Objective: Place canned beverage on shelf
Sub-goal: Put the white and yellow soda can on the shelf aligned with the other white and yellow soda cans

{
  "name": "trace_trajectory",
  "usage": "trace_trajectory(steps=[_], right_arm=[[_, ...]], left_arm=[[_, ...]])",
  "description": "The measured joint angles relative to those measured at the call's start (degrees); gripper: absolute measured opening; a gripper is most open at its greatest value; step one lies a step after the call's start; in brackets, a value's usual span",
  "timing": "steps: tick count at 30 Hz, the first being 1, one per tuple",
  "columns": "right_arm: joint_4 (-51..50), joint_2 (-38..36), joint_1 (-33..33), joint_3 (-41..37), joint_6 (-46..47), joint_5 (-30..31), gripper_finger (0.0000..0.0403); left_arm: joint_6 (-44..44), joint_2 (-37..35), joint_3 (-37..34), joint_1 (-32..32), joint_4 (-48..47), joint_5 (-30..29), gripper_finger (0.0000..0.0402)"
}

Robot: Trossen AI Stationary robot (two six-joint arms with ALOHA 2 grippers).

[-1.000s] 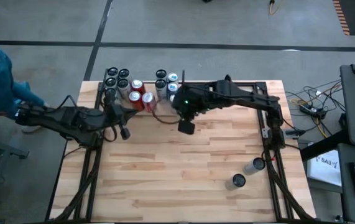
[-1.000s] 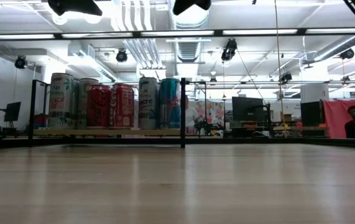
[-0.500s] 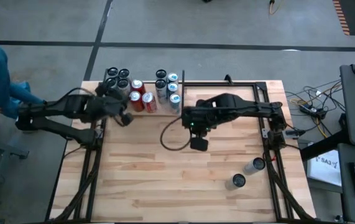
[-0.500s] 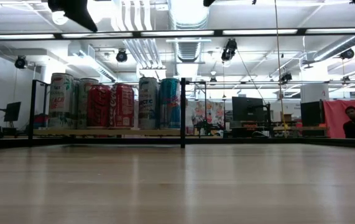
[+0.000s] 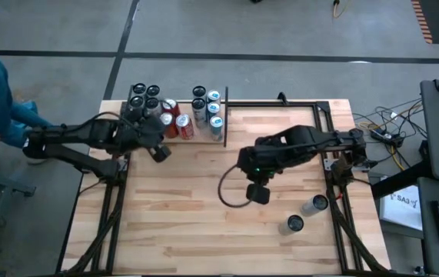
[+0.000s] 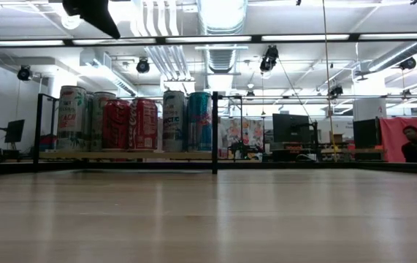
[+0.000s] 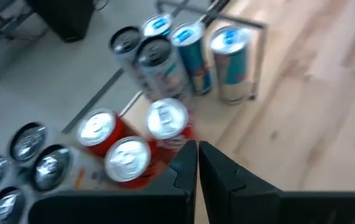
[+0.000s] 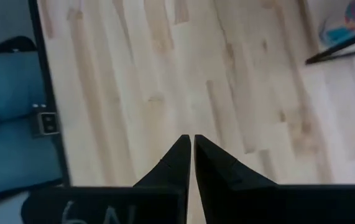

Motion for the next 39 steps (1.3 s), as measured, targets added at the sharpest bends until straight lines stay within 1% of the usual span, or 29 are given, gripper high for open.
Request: trace_trajectory(steps=[6,9,13,15,18,20,22,26,29,32,35,37,39], right_arm=[[0.01,-1.11,3.76,-3.48,8.66,-0.25,0.0013],[-0.02,-1.59,6.01,-6.04,12.99,-1.08,0.0013],[0.03,-2.64,9.42,-9.95,21.09,-2.42,0.0013],[0.04,-3.44,11.32,-12.56,25.45,-3.54,0.0013],[0.05,-4.77,14.07,-16.78,32.00,-3.66,0.0013],[0.04,-5.74,15.67,-19.85,36.20,-3.73,0.0013],[0.10,-7.17,16.98,-23.37,40.00,-3.87,0.0013],[0.47,-9.97,18.90,-30.87,47.73,-4.30,0.0013],[0.96,-11.88,20.02,-35.05,52.62,-4.49,0.0013],[0.92,-12.93,20.75,-37.33,57.03,-4.86,0.0013],[1.16,-12.90,20.94,-37.66,60.37,-5.24,0.0015],[1.51,-12.83,21.01,-37.63,61.93,-6.78,0.0025],[2.01,-12.79,21.04,-37.62,63.51,-8.32,0.0046]], left_arm=[[-4.72,0.01,-0.03,-10.04,2.62,-1.06,0.0000],[-6.83,0.48,-0.09,-15.95,4.53,-4.31,0.0000],[-9.19,1.94,-0.09,-23.32,7.29,-9.23,0.0000],[-9.57,3.18,-0.09,-26.22,8.51,-11.70,0.0000],[-9.52,5.43,-0.09,-29.45,9.81,-15.09,0.0000],[-9.48,6.92,-0.10,-30.73,10.47,-16.86,0.0000],[-9.46,8.47,-0.09,-31.42,10.55,-17.44,0.0000],[-9.17,11.04,-0.09,-31.48,10.50,-17.59,0.0000],[-8.28,12.62,-0.09,-31.46,10.45,-19.32,0.0000],[-7.15,13.49,-0.09,-31.46,10.39,-21.49,0.0000],[-6.50,13.83,-0.09,-31.46,10.40,-22.50,0.0000],[-6.33,13.90,-0.09,-31.46,10.39,-22.94,0.0000],[-6.31,13.88,-0.09,-31.46,10.39,-23.05,0.0000]])
